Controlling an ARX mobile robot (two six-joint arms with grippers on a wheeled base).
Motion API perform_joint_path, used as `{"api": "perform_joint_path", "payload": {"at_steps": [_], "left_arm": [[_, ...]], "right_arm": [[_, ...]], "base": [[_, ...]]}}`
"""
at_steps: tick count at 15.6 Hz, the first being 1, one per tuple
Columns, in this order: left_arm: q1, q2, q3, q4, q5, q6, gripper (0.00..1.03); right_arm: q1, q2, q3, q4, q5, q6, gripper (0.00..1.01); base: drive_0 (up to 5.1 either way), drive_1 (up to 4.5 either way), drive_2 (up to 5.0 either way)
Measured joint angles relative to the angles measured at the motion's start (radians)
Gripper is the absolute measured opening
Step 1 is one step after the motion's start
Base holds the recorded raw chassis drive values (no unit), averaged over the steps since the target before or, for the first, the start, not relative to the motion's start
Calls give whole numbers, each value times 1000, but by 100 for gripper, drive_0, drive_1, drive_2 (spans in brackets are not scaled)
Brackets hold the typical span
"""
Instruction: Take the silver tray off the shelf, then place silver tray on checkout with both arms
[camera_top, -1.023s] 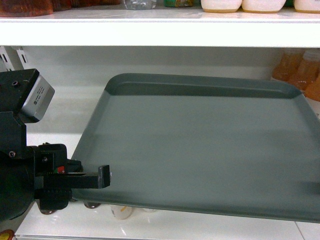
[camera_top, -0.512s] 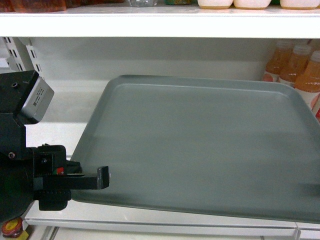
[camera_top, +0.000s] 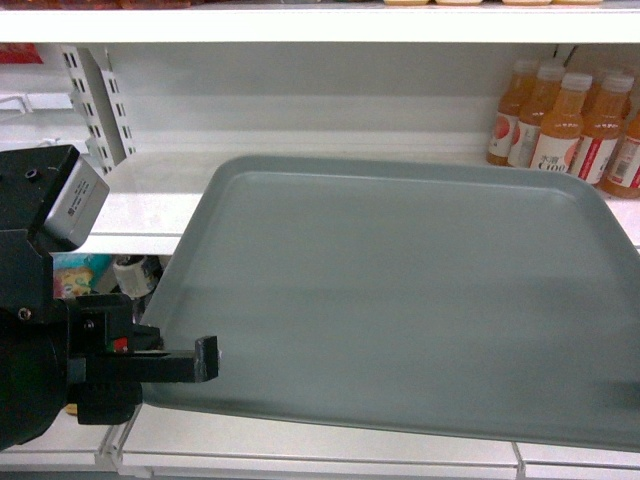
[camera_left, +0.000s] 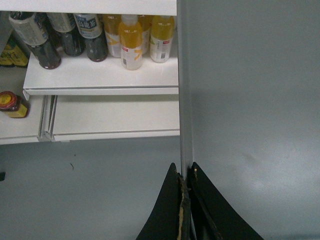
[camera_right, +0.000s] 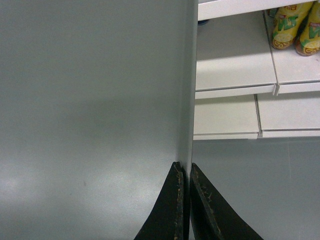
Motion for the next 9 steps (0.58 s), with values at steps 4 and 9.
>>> {"api": "perform_joint_path", "payload": {"at_steps": [4,9], "left_arm": [[0,0,0,5,2,0,3],[0,-2,0,6,1,0,3]], "right_arm": [[0,-1,0,2,0,0,3],[-1,-1,0,5,0,0,2]], "base": [[8,-420,436],[17,-407,441]]}}
